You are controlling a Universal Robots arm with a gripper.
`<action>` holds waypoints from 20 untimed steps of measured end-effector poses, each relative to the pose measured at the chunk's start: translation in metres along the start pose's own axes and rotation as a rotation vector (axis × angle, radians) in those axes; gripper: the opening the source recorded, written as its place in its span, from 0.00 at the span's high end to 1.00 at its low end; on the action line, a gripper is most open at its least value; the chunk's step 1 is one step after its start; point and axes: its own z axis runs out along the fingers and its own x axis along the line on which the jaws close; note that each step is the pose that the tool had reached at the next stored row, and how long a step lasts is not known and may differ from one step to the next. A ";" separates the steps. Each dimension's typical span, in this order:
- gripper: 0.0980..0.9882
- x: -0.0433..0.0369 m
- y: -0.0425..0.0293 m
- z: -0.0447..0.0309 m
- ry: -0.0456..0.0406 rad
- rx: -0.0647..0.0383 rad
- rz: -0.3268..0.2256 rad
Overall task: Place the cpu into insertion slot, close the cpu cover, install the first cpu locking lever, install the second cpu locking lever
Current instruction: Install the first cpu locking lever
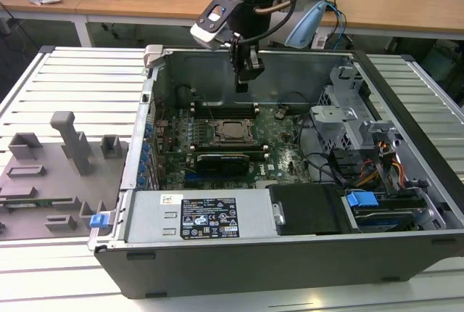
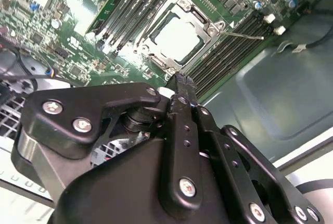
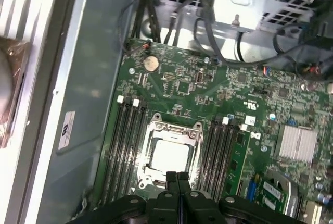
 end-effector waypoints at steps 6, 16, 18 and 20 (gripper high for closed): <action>0.99 0.0000 -0.0001 0.0001 0.0028 0.001 -0.113; 0.99 0.0000 -0.0001 0.0009 0.0074 0.002 -0.272; 0.99 0.0000 -0.0001 0.0011 0.0088 0.002 -0.314; 0.99 0.0000 -0.0002 0.0014 0.0103 0.002 -0.358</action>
